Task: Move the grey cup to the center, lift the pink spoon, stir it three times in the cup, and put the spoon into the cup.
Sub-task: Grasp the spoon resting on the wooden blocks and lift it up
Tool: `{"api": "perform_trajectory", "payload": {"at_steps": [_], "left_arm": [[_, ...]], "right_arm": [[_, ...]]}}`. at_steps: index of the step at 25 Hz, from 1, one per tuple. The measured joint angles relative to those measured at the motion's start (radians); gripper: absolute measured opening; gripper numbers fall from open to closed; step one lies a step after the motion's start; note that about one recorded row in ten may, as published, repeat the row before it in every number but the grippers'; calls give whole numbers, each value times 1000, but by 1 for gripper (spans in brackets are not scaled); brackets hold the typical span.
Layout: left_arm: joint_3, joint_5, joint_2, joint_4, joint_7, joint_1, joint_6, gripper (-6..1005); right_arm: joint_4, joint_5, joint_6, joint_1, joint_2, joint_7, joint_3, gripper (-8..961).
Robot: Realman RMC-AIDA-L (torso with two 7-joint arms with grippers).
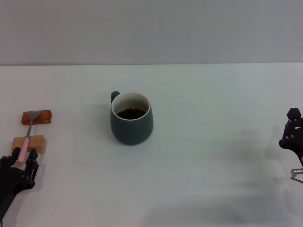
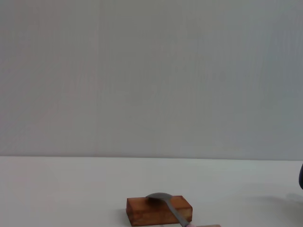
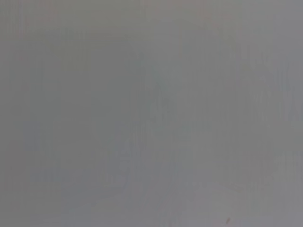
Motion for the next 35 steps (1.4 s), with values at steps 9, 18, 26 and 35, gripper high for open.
{"api": "perform_trajectory", "payload": {"at_steps": [9,18,26,35], "left_arm": [[0,0,2,0,2,-1,-2,374],[-1,-1,1,0,2,-3,-5,310],[-6,-2,-2,0,68,-1,7,240],[10,-1,-1,-38,130,6,24,144]], "right_arm": [[1,0,0,0,0,0,0,-2],[2,0,0,0,0,0,0,-2],[2,0,-2,-3,0,0,-1,-1],[3,0,-5,-6,0,0,-11,0]]}}
